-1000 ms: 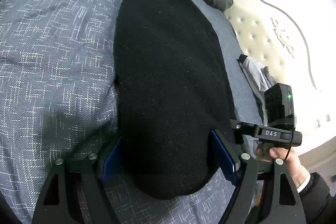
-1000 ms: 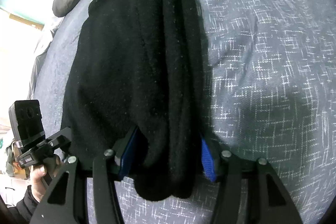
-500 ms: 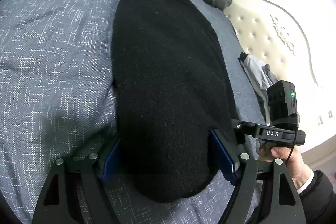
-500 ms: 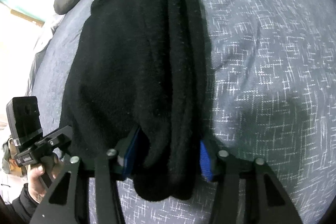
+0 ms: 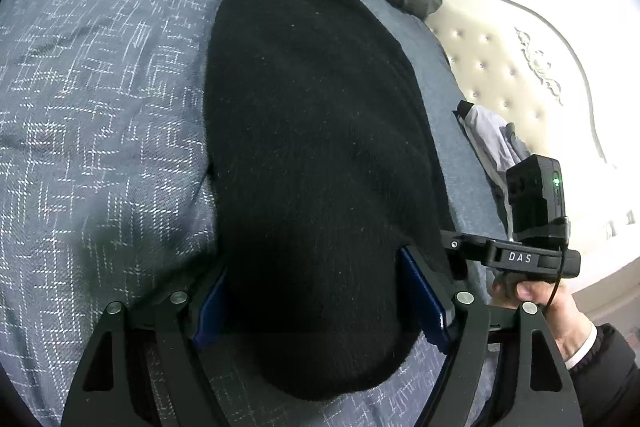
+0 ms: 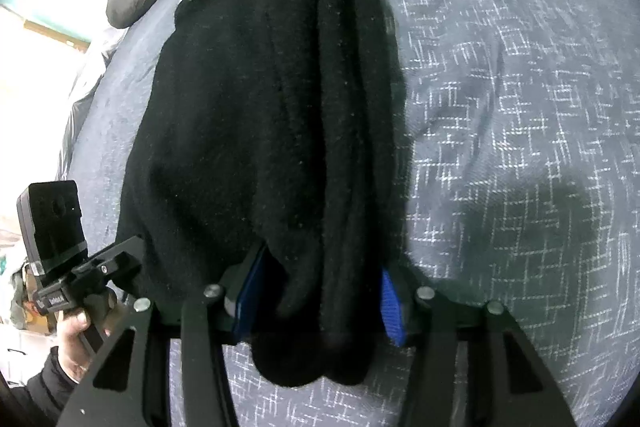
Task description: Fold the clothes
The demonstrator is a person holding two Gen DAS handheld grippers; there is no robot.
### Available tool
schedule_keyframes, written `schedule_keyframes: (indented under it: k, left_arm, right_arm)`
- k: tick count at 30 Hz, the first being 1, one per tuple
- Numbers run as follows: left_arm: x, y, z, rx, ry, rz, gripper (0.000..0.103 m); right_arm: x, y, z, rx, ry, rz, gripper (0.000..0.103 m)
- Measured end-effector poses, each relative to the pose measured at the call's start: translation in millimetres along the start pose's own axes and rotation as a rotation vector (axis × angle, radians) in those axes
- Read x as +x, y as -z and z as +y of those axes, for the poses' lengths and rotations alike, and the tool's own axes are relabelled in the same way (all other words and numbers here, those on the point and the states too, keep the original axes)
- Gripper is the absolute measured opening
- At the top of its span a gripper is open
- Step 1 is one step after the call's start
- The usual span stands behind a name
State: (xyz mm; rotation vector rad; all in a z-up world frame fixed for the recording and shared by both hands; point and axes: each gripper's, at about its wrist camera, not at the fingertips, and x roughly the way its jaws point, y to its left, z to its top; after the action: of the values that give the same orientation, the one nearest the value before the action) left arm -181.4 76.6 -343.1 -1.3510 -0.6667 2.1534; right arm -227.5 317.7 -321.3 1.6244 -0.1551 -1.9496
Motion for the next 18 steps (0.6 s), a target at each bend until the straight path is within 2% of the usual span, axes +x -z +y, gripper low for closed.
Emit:
schedule_keyframes:
  k: [6, 12, 18]
  left_arm:
    - [-5.3, -6.2, -6.2, 0.015, -0.019, -0.005, 0.068]
    - [-24.4, -12.4, -13.7, 0.027, -0.034, -0.02, 0.063]
    - [-40.5, -26.7, -46.3, 0.082, -0.07, -0.047, 0.062]
  right_arm:
    - [-9.7, 5.1, 7.3, -0.038, -0.008, -0.044, 0.031]
    - [-30.9, 4.2, 18.6, -0.083, -0.008, -0.089, 0.026]
    - [-66.2, 0.3, 20.4, -0.108, -0.032, -0.147, 0.024]
